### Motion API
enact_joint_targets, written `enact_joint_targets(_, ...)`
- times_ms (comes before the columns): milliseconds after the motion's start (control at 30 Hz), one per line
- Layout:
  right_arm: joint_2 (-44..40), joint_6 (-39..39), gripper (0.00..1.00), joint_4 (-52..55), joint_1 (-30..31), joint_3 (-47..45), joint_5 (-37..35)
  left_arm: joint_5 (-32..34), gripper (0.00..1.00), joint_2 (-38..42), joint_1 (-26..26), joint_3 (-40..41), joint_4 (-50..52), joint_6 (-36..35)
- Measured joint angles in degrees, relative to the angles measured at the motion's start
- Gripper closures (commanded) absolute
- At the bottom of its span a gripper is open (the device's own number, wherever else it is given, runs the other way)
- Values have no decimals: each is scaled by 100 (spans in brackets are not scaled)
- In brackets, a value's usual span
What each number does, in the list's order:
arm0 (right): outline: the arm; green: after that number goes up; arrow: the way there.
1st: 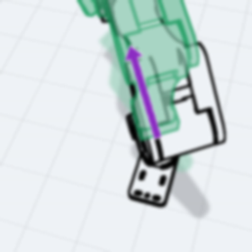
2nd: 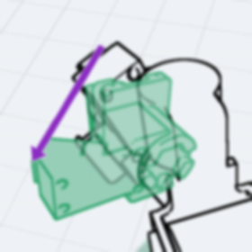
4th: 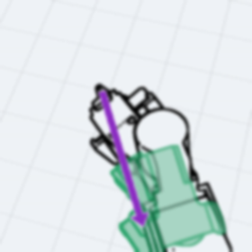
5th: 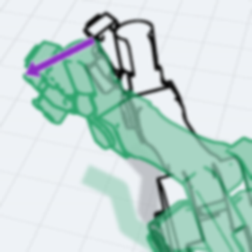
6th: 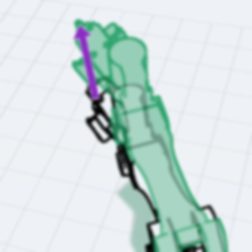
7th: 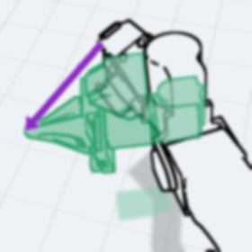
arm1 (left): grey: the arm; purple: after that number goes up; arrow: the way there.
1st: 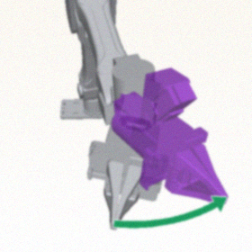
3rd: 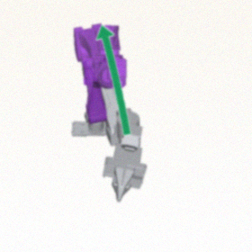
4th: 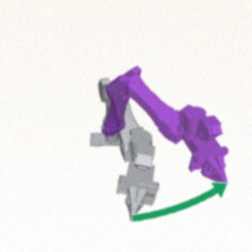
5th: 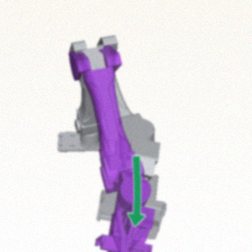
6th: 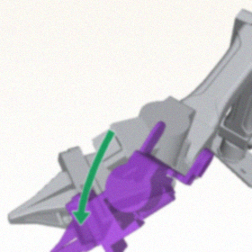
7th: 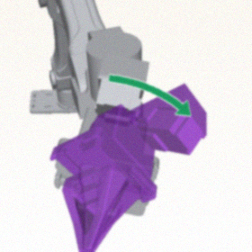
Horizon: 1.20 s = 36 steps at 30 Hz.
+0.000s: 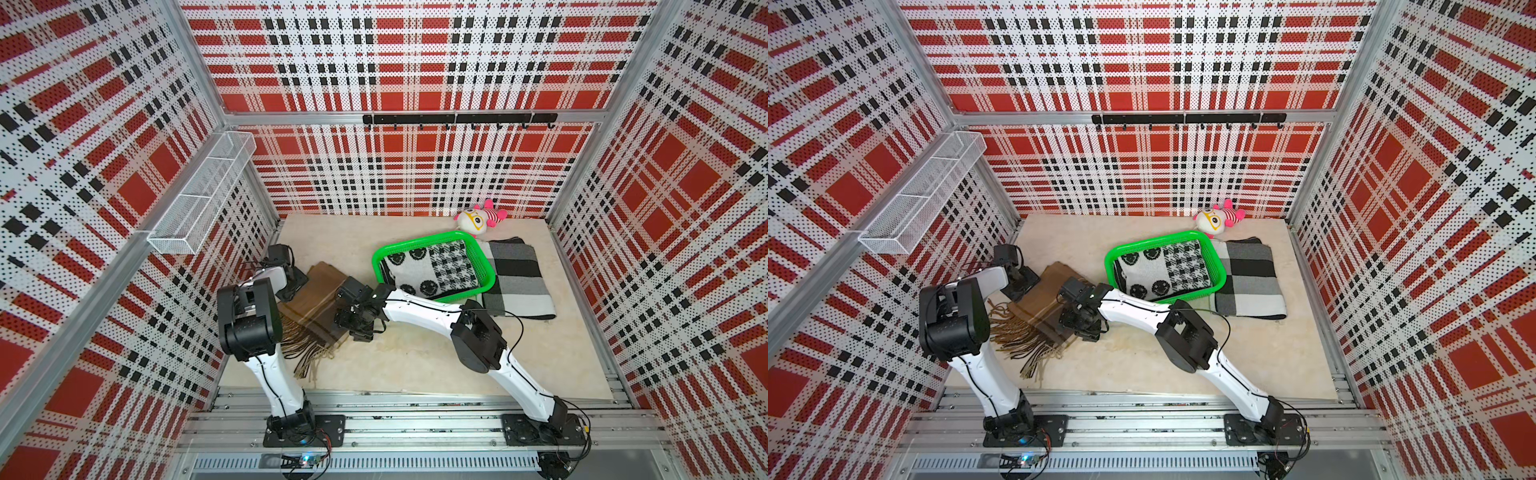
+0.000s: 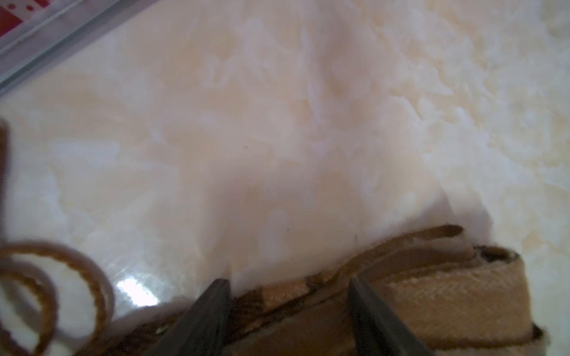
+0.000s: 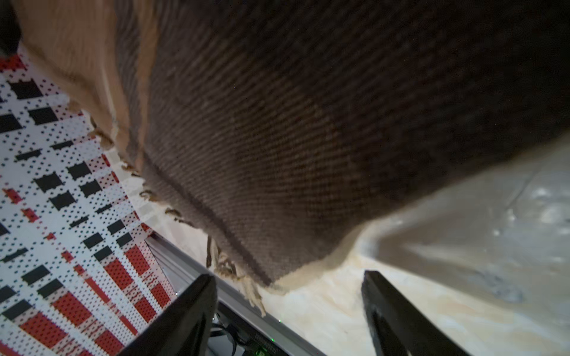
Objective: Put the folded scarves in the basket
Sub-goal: Adjust the scarf at the center of the board, then pick up the scarf at the center of the board.
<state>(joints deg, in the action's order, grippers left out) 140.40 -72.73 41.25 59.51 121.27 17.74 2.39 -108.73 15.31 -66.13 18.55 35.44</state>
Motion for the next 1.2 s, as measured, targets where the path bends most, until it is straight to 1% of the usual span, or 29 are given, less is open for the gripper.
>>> enact_joint_targets(133, 273, -61, 26, 15, -164, 330, -181, -92, 36, 328, 17, 450, -166, 146)
enact_joint_targets(200, 483, -17, 29, 52, -267, 697, -304, -162, 36, 542, 37, 715, -201, 251)
enact_joint_targets(267, 732, 81, 31, 142, -380, 1123, -365, -221, 35, 728, 52, 925, -212, 341)
enact_joint_targets(333, 898, 201, 31, 173, -487, 1397, -369, -282, 31, 942, 72, 1126, -157, 439)
enact_joint_targets(500, 887, 551, 28, 179, -656, 1362, -400, -380, 21, 1362, 129, 1141, -13, 463)
enact_joint_targets(633, 671, 748, 27, 186, -643, 1027, -553, -457, 19, 1335, 151, 778, -13, 256)
enact_joint_targets(733, 658, 796, 30, 219, -638, 1025, -588, -564, 20, 1058, 138, 557, -59, 83)
enact_joint_targets(900, 813, 817, 31, 328, -638, 1300, -540, -570, 24, 529, -17, 579, -2, -94)
enact_joint_targets(1033, 833, 804, 32, 323, -638, 1316, -476, -509, 28, 511, -144, 623, -103, -120)
enact_joint_targets(1133, 844, 772, 35, 308, -643, 1316, -444, -479, 35, 511, -195, 662, -170, -114)
enact_joint_targets(1200, 857, 743, 41, 286, -640, 1316, -407, -485, 44, 511, -203, 708, -251, -98)
